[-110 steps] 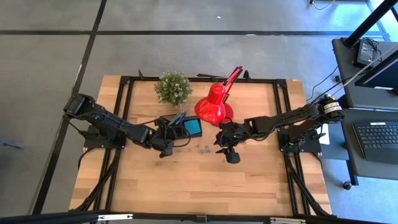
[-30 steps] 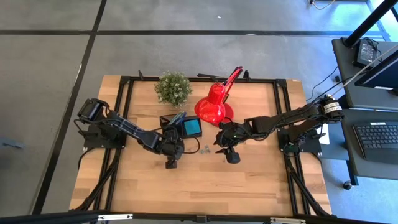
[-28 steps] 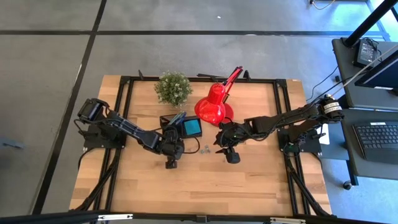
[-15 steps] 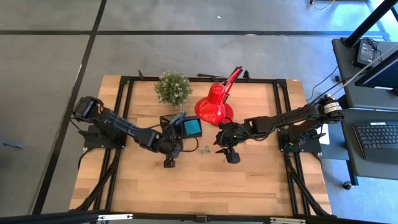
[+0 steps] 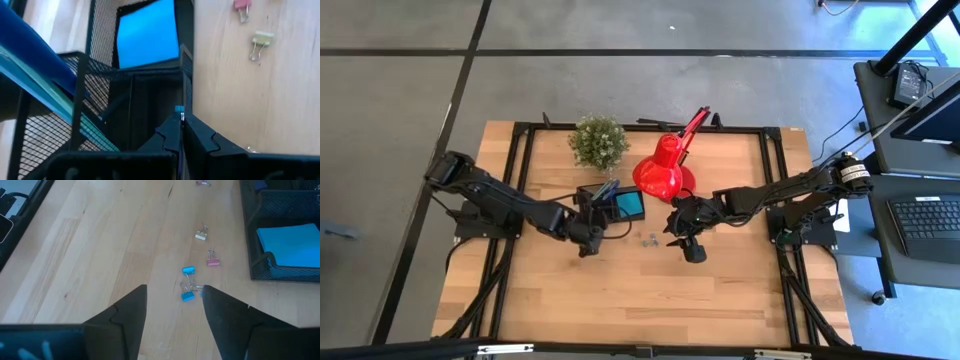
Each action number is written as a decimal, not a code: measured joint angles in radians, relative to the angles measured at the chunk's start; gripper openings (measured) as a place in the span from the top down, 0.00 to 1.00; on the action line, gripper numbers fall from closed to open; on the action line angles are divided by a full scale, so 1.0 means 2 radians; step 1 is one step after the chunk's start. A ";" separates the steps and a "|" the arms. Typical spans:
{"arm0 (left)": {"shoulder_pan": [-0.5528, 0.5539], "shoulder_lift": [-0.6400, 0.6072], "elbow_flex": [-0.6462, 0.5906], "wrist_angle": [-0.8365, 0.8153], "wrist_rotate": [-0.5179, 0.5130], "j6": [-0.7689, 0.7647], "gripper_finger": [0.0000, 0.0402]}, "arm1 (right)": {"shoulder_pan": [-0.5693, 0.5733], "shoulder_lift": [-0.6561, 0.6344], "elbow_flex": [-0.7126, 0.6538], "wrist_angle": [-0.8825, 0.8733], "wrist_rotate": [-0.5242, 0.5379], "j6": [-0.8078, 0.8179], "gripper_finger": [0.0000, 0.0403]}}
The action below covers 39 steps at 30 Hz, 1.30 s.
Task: Pick and place office supplies into organizer
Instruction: Put the blue binder clip into the black desk organizer, then put the pink binder clip into the black desk organizer
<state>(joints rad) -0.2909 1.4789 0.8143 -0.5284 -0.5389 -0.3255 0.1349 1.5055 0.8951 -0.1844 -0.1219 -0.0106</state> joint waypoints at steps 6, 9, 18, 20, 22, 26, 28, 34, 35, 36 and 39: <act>0.000 0.015 0.000 -0.011 -0.025 -0.001 0.99 | 0.000 0.000 0.000 0.000 0.000 -0.010 0.52; 0.003 0.021 0.000 -0.018 -0.036 -0.002 0.99 | 0.000 0.000 0.000 0.000 0.000 -0.010 0.52; 0.025 0.034 0.000 -0.024 -0.034 -0.034 0.95 | 0.000 0.000 0.000 0.000 0.000 -0.010 0.52; 0.029 0.034 0.000 -0.025 -0.029 -0.040 0.93 | 0.000 0.000 0.000 0.000 0.000 -0.010 0.52; 0.032 0.034 0.000 -0.026 -0.022 -0.040 0.92 | 0.000 0.000 0.000 0.000 0.000 -0.010 0.52; 0.033 0.034 0.000 -0.026 -0.006 -0.040 0.89 | 0.000 0.000 0.000 -0.001 0.000 -0.010 0.52; 0.033 0.034 0.000 -0.026 -0.004 -0.039 0.88 | 0.000 0.000 0.000 -0.001 0.000 -0.010 0.52; 0.033 0.034 0.000 -0.026 0.015 -0.041 0.83 | 0.000 0.000 0.000 -0.009 0.000 -0.010 0.52; 0.033 0.031 0.000 -0.026 0.021 -0.041 0.83 | 0.000 0.000 0.000 -0.015 0.000 -0.009 0.52; 0.032 0.029 0.000 -0.026 0.025 -0.041 0.82 | 0.000 0.000 0.000 -0.021 0.000 -0.008 0.52; 0.032 0.021 0.006 -0.030 0.048 -0.043 0.80 | 0.000 0.000 0.000 -0.036 0.000 0.000 0.52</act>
<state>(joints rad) -0.2273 1.5213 0.8261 -0.5882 -0.4439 -0.4106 0.1349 1.5055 0.8948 -0.2559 -0.1219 -0.0097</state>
